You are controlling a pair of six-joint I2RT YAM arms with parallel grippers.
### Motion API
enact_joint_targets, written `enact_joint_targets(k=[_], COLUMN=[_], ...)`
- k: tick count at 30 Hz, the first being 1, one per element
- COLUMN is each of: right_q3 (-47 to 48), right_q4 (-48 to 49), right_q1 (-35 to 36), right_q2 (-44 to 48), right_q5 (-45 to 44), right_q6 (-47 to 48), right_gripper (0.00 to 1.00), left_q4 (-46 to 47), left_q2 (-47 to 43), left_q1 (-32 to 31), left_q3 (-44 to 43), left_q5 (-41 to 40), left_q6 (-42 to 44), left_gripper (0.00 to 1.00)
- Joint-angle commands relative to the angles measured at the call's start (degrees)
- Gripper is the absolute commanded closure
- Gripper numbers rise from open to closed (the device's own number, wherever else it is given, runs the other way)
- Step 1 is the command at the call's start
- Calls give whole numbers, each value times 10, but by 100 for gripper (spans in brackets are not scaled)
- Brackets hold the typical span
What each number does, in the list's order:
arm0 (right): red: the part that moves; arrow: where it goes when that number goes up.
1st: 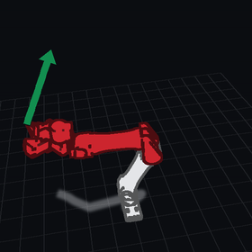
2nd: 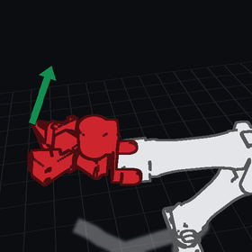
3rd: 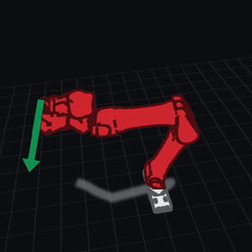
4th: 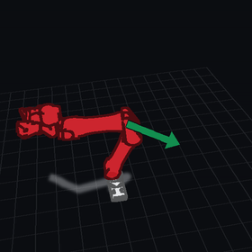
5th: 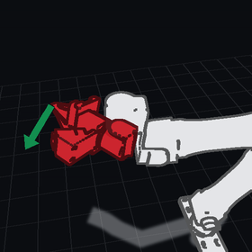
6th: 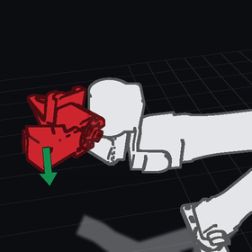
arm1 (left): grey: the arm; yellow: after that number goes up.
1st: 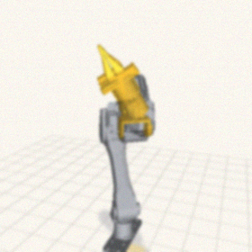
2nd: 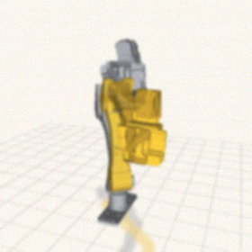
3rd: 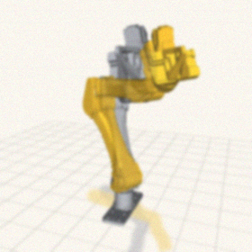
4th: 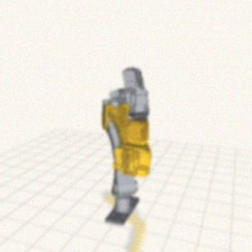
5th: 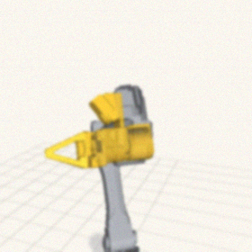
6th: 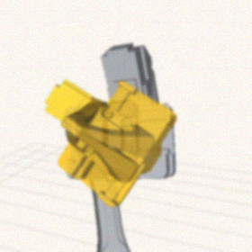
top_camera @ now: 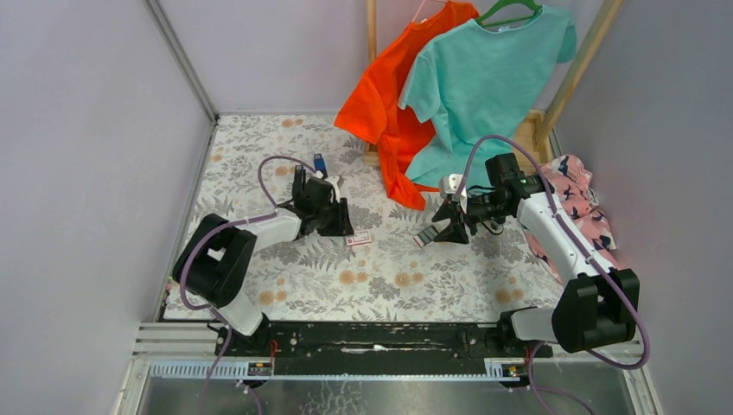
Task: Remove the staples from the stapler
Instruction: Close the staple box with the staple.
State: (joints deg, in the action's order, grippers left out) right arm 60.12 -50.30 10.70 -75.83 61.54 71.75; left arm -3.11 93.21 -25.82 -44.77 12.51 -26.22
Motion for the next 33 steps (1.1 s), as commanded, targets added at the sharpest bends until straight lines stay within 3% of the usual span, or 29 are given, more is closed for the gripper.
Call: enact_joint_targets(k=[1, 15, 22, 24, 28, 32, 33], right_q3=[-1, -11, 41, 56, 92, 100, 100], right_q4=[2, 22, -83, -120, -124, -67, -58], right_q1=[-2, -4, -4, -4, -3, 3, 6], right_q2=[7, 2, -104, -148, -224, -246, -252], right_q5=[14, -46, -106, -119, -136, -154, -161], right_q6=[5, 24, 269, 369, 429, 393, 390], right_gripper=[40, 37, 22, 1, 1, 1, 1], left_q4=[-14, 1, 101, 174, 320, 482, 518], left_q2=[11, 27, 0, -28, -117, -174, -173], left_q1=[-2, -34, -35, -40, -59, -64, -63], left_q3=[-3, -6, 27, 61, 147, 241, 253], left_q5=[60, 81, 97, 100, 69, 72, 77], left_q6=[-12, -18, 18, 51, 116, 142, 141], left_gripper=[57, 57, 54, 53, 37, 1, 0])
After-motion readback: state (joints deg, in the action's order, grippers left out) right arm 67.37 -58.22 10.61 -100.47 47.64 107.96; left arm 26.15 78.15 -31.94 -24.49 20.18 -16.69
